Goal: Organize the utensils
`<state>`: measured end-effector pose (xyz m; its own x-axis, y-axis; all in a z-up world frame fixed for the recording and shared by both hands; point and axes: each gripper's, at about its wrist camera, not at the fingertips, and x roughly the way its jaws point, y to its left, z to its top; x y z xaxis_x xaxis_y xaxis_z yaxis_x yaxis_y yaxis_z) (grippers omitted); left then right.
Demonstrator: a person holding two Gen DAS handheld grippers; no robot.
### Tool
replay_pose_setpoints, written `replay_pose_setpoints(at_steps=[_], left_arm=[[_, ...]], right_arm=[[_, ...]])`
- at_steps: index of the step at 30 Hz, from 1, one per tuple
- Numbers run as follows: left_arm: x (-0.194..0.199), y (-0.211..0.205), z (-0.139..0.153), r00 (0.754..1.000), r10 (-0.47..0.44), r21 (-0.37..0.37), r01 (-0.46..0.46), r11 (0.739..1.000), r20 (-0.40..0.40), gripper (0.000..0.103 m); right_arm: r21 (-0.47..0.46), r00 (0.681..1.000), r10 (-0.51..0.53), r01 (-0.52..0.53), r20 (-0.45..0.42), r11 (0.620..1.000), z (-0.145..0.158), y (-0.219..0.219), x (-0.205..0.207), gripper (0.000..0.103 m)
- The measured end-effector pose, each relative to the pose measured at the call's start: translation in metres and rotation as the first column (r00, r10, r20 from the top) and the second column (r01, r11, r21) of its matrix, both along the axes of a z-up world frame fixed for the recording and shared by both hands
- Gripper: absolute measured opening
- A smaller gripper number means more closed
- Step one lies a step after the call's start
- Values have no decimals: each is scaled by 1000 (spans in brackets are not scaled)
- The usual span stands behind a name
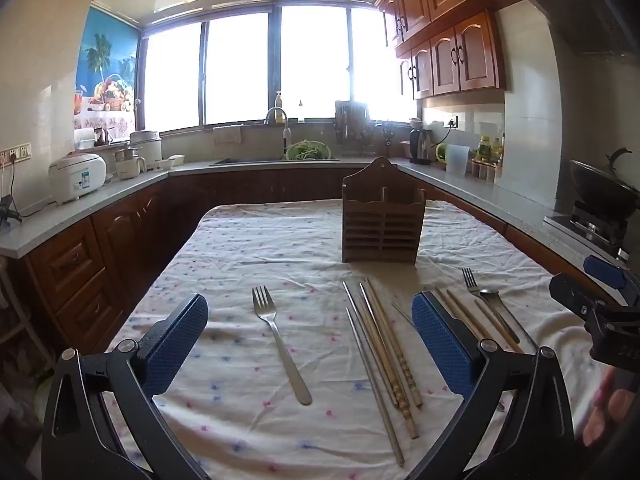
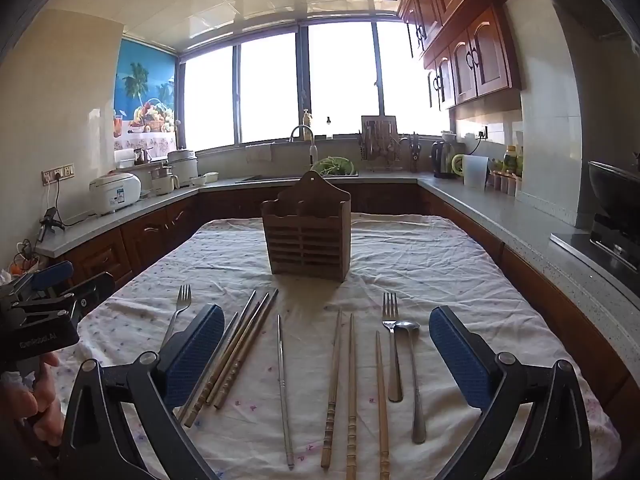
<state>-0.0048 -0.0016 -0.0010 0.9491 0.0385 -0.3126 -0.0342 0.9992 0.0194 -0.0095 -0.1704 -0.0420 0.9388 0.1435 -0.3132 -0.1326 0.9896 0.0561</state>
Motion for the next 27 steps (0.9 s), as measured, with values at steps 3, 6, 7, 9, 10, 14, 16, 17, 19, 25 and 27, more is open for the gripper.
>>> replay_pose_setpoints(at_steps=[3,6,7,9,10,14,16,17,19,25,27], left_arm=[[-1,-1,2,1000,-29,-12,29,999,-11,103],[-4,-3,2,1000,-24,-17,23,1000,-11,103],[0,-3,2,1000,-26,-12,26,1000,-16,103],[-3,4,5,1000,-26,-19,26,999,-16,103],[-3,4,5,999,-28,-20,28,999,-16,103],[-4,4,7,1000,-24,-18,24,1000,-16,103],[-5,4,9,1000,-19,-18,19,1000,-17,103],[-5,4,9,1000,-20,-19,20,1000,-17,103],[-5,5,11,1000,-11,-17,11,1000,-17,103],[-4,5,7,1000,-5,-14,5,1000,-16,103],[-4,5,7,1000,-6,-14,5,1000,-18,103]], right_arm=[[9,1000,-2,2,-7,1000,1,-5,-2,103],[-48,1000,0,1,15,999,9,3,-6,103],[-50,1000,1,0,17,999,11,4,-7,103],[-55,1000,6,-5,12,998,5,13,-4,103],[-27,1000,6,-6,8,1000,11,6,-7,103],[-13,1000,6,-6,3,1000,9,5,-6,103],[-7,1000,7,-7,3,1000,9,4,-6,103],[-3,1000,7,-7,5,1000,10,4,-6,103],[3,1000,7,-7,10,1000,10,2,-8,103],[20,1000,18,-18,9,1000,11,0,-8,103],[22,1000,22,-22,8,1000,11,0,-7,103]])
